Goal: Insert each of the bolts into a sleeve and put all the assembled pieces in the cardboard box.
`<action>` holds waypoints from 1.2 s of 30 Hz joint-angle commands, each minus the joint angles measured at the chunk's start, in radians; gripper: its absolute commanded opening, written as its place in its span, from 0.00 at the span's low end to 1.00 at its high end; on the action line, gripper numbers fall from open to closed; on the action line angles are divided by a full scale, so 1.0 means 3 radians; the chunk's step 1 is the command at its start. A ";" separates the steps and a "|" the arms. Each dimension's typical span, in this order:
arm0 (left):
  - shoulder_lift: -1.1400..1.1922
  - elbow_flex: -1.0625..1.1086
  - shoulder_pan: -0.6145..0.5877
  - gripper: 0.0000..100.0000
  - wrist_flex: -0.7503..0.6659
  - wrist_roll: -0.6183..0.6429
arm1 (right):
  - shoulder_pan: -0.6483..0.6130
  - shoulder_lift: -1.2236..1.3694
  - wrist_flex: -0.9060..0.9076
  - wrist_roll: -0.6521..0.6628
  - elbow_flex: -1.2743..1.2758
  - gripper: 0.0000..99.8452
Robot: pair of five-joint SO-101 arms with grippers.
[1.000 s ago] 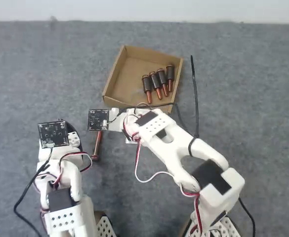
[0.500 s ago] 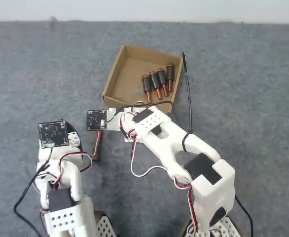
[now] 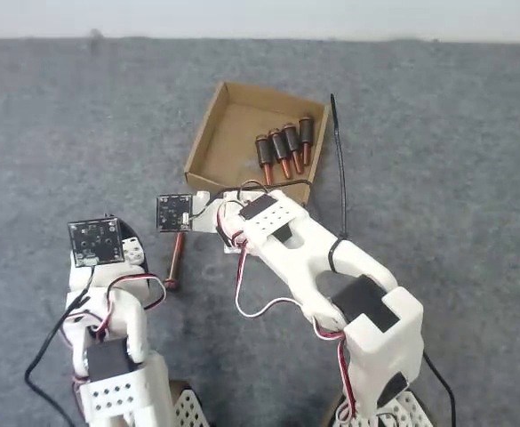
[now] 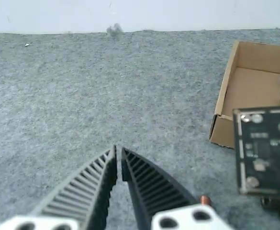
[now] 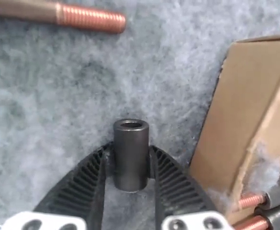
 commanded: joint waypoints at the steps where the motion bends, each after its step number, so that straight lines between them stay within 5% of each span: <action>1: 0.0061 -0.0028 0.0015 0.01 0.0015 -0.0015 | 0.0197 -0.0233 -0.0013 -0.0465 -0.0148 0.01; 12: 0.0061 -0.0028 0.0020 0.01 0.0102 -0.0020 | 0.0826 -0.1133 0.1307 -0.2133 -0.0143 0.01; 18: 0.0061 -0.0120 0.0020 0.01 0.0332 -0.0020 | 0.1169 -0.1153 0.1343 -0.2808 0.0138 0.01; 36: 0.0072 -0.0401 0.0251 0.01 0.0931 -0.0020 | 0.2371 -0.1153 0.0785 -0.2900 0.0650 0.01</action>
